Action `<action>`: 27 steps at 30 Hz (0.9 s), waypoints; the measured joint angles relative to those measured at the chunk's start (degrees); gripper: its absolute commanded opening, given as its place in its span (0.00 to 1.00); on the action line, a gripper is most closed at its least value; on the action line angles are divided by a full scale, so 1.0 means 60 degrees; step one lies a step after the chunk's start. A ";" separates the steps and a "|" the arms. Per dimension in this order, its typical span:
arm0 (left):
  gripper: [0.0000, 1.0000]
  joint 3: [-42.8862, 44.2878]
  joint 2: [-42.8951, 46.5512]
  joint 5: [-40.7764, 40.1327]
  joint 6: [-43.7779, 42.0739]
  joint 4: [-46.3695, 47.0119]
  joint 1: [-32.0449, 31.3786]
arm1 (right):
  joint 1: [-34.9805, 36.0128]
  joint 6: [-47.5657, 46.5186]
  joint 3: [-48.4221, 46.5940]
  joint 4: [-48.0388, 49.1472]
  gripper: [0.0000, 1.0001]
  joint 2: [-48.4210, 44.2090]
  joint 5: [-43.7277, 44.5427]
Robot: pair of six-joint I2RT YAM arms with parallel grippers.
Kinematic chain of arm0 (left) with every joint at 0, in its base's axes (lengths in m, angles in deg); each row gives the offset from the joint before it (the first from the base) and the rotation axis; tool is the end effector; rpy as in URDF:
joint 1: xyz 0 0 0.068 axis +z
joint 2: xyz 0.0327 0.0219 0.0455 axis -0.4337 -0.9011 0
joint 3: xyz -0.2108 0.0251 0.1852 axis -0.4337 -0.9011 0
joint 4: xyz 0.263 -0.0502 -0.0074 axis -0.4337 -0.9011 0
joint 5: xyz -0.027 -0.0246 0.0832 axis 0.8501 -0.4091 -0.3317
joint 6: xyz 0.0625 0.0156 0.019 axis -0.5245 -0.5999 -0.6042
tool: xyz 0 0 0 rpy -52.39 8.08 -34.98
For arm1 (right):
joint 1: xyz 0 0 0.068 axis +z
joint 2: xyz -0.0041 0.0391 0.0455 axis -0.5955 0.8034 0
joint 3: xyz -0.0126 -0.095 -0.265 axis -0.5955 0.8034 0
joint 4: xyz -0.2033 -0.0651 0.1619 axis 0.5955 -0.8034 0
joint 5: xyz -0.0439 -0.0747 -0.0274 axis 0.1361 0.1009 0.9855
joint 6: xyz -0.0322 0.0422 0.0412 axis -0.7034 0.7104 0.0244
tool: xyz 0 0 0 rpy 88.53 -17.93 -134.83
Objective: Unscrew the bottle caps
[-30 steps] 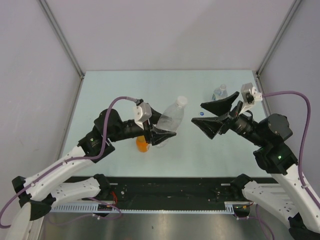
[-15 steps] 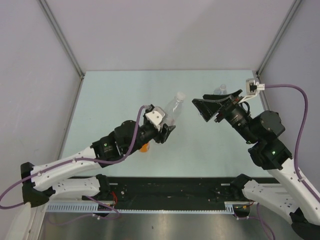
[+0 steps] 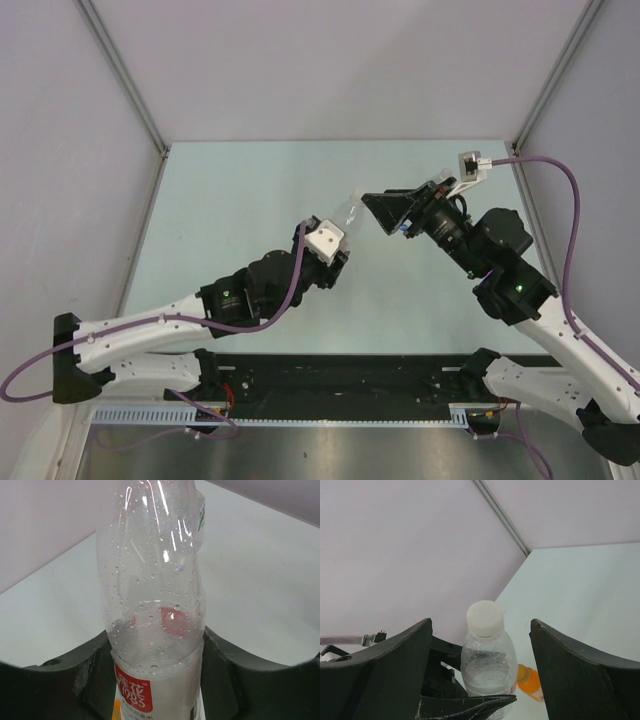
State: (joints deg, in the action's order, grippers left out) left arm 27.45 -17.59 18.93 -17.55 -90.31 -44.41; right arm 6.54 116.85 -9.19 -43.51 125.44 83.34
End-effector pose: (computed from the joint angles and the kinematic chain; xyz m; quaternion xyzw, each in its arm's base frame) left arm 0.1142 -0.2338 0.3674 0.3002 0.6948 -0.1705 0.6309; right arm 0.1492 0.1374 0.4544 -0.0335 0.6387 0.4778 0.6022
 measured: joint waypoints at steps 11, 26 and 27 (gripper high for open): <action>0.00 0.0000 -0.0102 -0.0175 -0.0073 -0.0040 -0.0146 | 0.0091 -0.0007 0.0000 0.0117 0.73 0.0324 0.0095; 0.00 0.0000 -0.0189 -0.0251 -0.0084 -0.0066 -0.0233 | 0.0106 -0.0022 0.0000 0.0138 0.60 0.0619 -0.0015; 0.00 0.0000 -0.0197 -0.0255 -0.0084 -0.0069 -0.0237 | 0.0106 -0.0025 0.0000 0.0135 0.57 0.0634 -0.0025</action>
State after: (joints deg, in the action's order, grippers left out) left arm 27.45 -18.77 17.40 -18.05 -90.72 -45.83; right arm 7.18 116.70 -9.19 -42.70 129.25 83.19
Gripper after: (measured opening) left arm 0.599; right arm 0.628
